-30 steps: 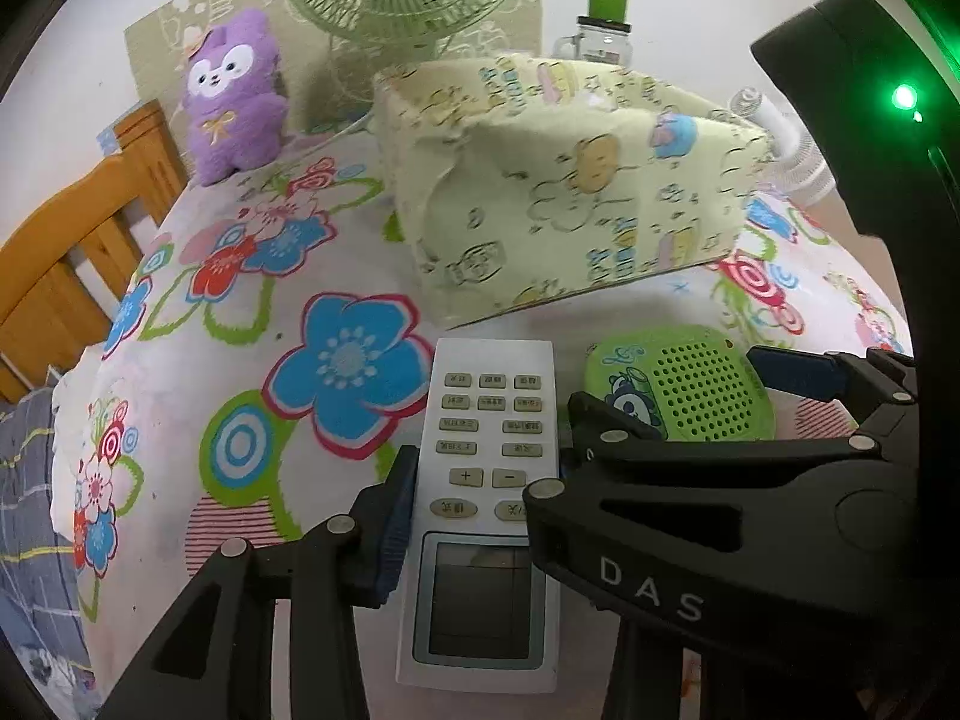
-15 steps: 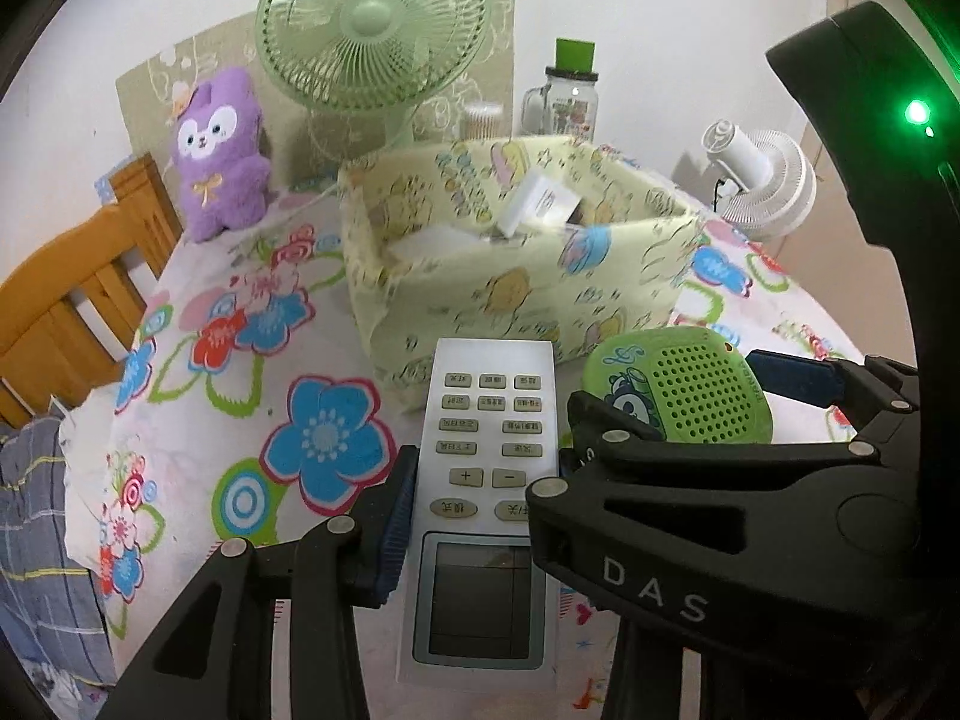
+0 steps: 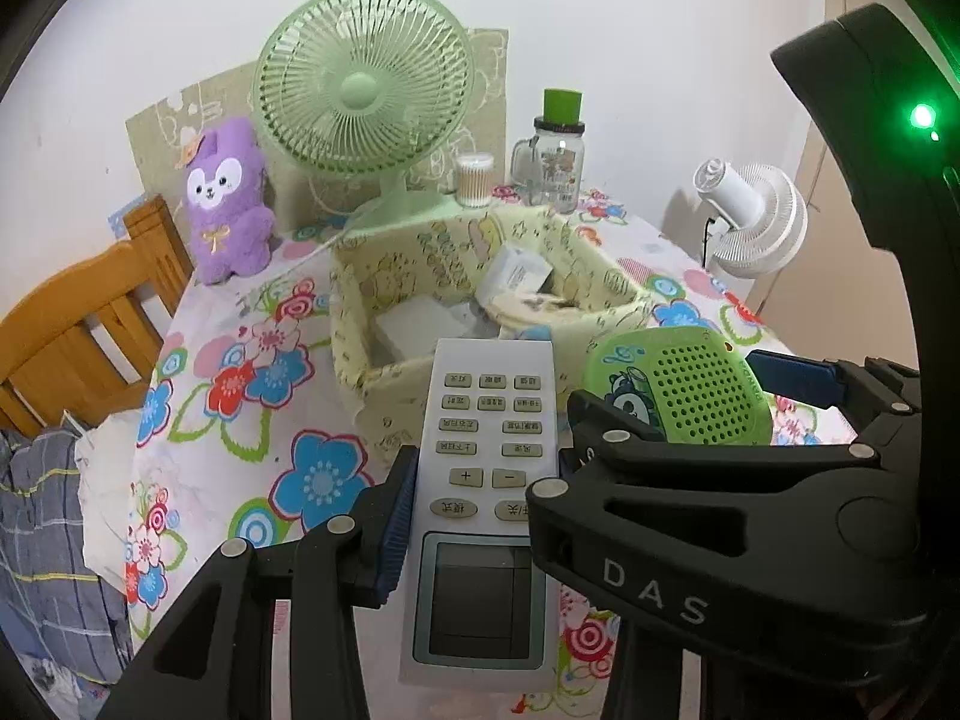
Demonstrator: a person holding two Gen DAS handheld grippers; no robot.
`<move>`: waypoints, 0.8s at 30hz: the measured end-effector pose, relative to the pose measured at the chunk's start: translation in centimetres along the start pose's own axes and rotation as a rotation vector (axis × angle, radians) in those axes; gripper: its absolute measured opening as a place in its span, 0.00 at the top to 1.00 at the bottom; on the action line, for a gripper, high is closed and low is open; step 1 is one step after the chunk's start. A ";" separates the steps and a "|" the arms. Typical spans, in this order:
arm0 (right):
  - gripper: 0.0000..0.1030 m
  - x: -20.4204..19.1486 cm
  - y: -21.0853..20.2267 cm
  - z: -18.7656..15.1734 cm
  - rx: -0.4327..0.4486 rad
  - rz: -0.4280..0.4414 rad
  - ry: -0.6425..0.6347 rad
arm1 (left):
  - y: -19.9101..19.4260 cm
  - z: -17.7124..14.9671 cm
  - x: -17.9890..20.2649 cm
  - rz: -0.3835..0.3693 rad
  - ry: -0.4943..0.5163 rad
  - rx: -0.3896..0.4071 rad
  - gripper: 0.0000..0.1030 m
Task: Organize rigid objects
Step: 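Lift and carry the remote with the left gripper while the right carries the speaker over the box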
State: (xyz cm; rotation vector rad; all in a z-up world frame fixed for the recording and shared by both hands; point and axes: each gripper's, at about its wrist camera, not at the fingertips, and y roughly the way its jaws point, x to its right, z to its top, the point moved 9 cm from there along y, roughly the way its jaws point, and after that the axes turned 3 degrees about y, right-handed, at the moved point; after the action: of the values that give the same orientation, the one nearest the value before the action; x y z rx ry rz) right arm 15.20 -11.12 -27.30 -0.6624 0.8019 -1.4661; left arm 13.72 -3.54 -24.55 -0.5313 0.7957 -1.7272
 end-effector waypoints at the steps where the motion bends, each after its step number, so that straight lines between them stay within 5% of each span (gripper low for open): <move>1: 0.08 0.1 -0.2 0.2 0.004 0.002 0.000 | -0.2 0.4 0.1 0.003 0.001 0.005 0.56; 24: 0.08 1.1 -1.9 6.1 0.069 0.046 -0.044 | -1.0 5.8 0.2 0.055 -0.036 0.051 0.56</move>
State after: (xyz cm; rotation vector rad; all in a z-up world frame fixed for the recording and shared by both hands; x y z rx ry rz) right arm 18.90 -12.76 -22.19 -0.6179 0.7248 -1.4269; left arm 17.03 -4.97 -19.92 -0.4998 0.7322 -1.6785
